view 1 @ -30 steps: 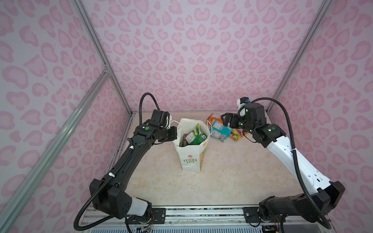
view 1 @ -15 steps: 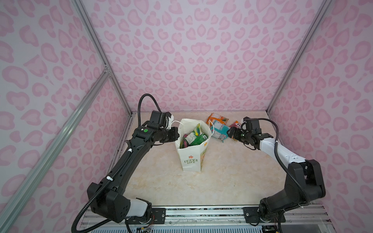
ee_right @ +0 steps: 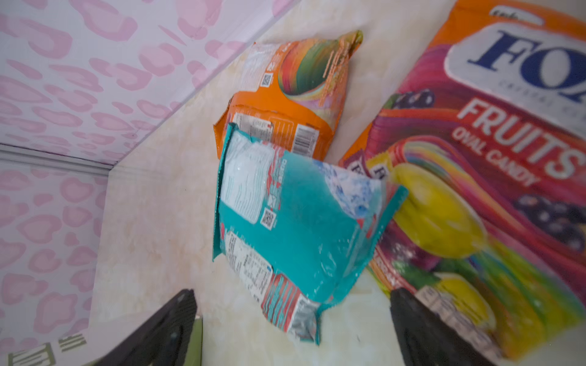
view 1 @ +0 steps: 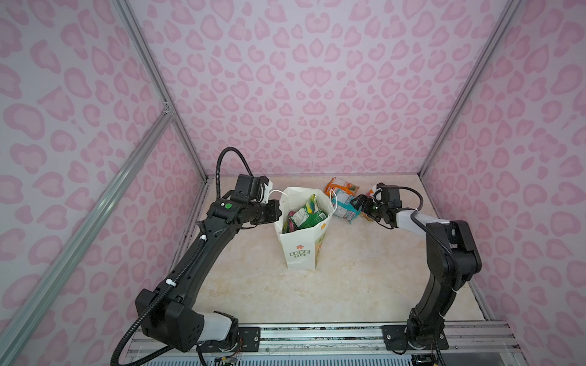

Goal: Place the snacks into the paper bag
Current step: 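Raise the right gripper out of the bag and move to the teal packet, then lower the right gripper and close it on the teal packet's edge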

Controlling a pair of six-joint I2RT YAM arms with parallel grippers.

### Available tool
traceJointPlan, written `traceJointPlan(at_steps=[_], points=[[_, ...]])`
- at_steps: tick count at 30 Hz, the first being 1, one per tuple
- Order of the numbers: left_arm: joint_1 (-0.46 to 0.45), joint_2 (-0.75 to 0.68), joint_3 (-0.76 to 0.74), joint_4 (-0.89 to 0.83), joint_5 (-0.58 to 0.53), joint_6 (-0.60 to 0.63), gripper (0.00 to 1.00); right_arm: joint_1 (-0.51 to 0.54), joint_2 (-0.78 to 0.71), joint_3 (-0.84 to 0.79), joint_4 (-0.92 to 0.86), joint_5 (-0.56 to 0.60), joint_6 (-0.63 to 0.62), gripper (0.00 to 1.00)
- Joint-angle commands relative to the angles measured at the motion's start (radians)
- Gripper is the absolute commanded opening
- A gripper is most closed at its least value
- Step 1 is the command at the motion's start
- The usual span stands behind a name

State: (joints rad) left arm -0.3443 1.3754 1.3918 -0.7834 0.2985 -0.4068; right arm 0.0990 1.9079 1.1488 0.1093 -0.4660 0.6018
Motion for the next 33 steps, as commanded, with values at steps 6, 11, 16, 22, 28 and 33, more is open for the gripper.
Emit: traceJointPlan(at_steps=[6,11,16,22,28,33], points=[[0.002,-0.017,0.004,0.023,0.002,0.008,0.04,-0.012,0.125,0.078,0.046,-0.036,0.042,0.97],[0.002,-0.019,0.005,0.023,0.005,0.006,0.04,0.001,0.176,0.112,0.090,-0.134,0.041,0.97],[0.002,-0.018,0.003,0.023,0.004,0.006,0.04,0.039,0.206,0.170,0.055,-0.172,-0.009,0.93],[0.002,-0.017,0.003,0.023,0.001,0.005,0.04,0.047,0.272,0.228,0.033,-0.180,0.013,0.92],[0.002,-0.020,0.003,0.021,-0.004,0.007,0.04,0.049,0.323,0.288,-0.047,-0.148,0.029,0.82],[0.002,-0.020,0.004,0.021,-0.002,0.007,0.04,0.059,0.349,0.295,-0.053,-0.151,0.033,0.66]])
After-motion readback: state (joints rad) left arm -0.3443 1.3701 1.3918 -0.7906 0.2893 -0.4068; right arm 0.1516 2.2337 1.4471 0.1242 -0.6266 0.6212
